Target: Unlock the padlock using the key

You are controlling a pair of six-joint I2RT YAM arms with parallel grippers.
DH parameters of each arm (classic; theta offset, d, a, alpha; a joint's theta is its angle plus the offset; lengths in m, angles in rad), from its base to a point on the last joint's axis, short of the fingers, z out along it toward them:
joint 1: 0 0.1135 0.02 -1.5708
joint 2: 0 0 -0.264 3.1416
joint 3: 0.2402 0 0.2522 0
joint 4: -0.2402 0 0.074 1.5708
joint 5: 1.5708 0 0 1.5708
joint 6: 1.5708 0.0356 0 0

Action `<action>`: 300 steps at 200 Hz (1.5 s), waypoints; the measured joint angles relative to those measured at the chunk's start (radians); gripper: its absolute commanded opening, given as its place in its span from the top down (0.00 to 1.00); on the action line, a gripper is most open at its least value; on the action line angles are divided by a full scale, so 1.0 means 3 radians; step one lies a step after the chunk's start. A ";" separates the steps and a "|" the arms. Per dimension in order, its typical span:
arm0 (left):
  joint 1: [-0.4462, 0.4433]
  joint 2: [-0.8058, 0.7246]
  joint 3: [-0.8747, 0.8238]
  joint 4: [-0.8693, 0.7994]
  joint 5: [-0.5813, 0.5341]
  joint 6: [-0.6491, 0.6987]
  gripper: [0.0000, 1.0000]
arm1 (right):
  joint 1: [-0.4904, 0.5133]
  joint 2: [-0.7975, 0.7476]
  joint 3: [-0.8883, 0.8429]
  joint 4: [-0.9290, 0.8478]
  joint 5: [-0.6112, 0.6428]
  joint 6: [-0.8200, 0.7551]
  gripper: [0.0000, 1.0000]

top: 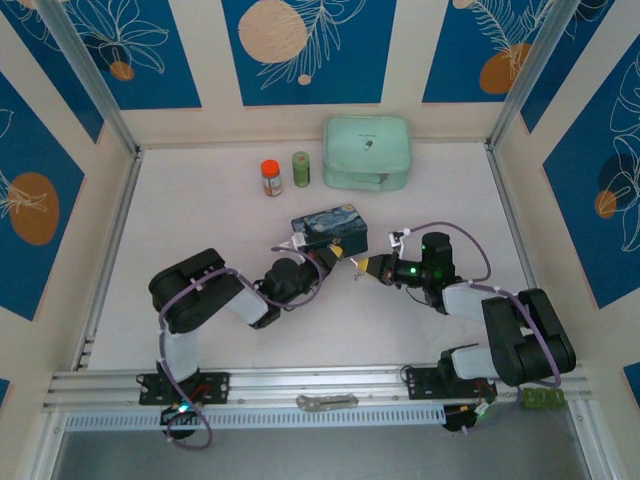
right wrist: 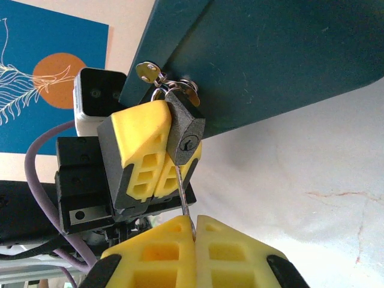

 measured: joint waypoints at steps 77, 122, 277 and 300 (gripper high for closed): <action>0.0000 0.0001 0.0019 0.0004 0.0004 -0.0045 1.00 | 0.0123 0.0065 0.0051 0.0055 -0.0010 0.0023 1.00; 0.0000 0.0003 0.0027 0.0013 0.0005 -0.0052 1.00 | 0.0131 0.0126 0.0069 0.0103 -0.0008 0.0024 1.00; 0.0000 0.0003 0.0027 0.0024 0.0017 -0.0051 1.00 | 0.0086 0.0164 0.0111 0.0097 0.0055 0.0013 1.00; 0.0000 0.0003 0.0027 0.0024 0.0018 -0.0051 1.00 | 0.0086 0.0164 0.0112 0.0092 0.0055 0.0008 1.00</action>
